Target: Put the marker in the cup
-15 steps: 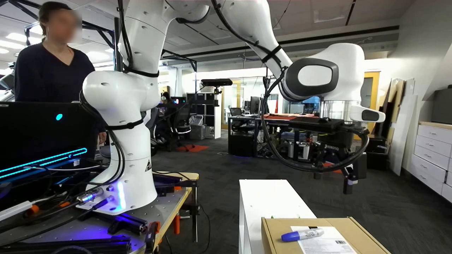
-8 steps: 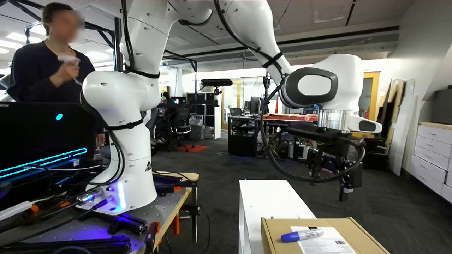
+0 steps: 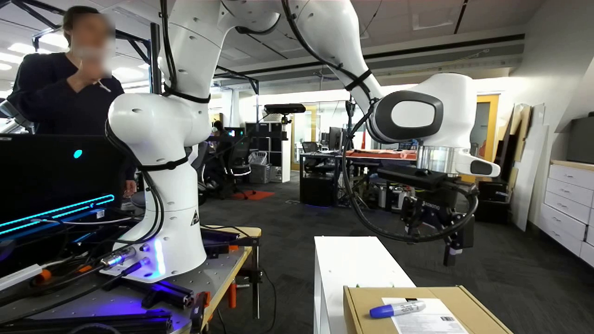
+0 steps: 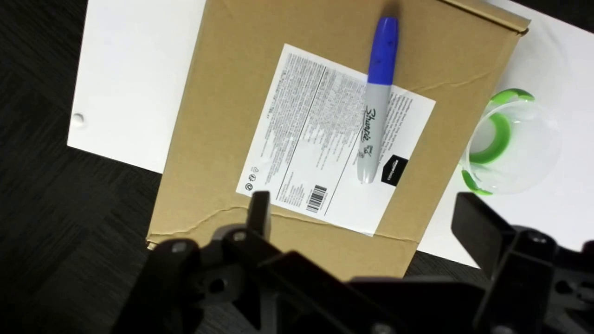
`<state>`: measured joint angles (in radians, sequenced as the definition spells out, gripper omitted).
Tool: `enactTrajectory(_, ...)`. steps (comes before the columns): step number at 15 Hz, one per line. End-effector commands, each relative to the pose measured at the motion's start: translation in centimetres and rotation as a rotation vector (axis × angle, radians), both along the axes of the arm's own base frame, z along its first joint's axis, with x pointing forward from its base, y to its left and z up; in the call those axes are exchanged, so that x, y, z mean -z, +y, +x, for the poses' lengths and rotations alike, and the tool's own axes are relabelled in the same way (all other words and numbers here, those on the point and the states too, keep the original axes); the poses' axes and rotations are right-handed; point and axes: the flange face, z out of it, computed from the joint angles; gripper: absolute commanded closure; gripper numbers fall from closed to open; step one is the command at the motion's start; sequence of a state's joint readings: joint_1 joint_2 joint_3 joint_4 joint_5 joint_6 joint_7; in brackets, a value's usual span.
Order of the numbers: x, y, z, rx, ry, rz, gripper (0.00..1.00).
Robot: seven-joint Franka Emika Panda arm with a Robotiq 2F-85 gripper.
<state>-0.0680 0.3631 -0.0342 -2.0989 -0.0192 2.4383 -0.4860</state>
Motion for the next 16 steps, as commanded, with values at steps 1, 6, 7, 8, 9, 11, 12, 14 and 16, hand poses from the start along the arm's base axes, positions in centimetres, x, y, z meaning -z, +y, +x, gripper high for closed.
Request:
enactTrajectory(1, 2.2, -0.1, 0.0, 0.014, 0.016, 0.010, 0.00)
enactTrajectory(6, 5.6, -0.5, -0.6, 0.013, 0.043, 0.023, 0.00)
enactTrajectory(7, 6.0, -0.6, -0.7, 0.018, 0.032, 0.027, 0.00)
enactTrajectory(8, 6.5, -0.7, -0.7, 0.018, 0.028, 0.032, 0.00)
enactTrajectory(9, 6.8, -0.8, -0.7, 0.024, 0.018, 0.035, 0.00)
enactTrajectory(11, 7.6, -0.8, -0.7, 0.031, 0.002, 0.040, 0.00)
enactTrajectory(12, 7.9, -0.7, -0.7, 0.036, -0.004, 0.040, 0.00)
enactTrajectory(14, 8.7, -0.5, -0.8, 0.036, -0.008, 0.047, 0.00)
enactTrajectory(16, 9.4, 0.1, -0.9, 0.037, 0.000, 0.053, 0.00)
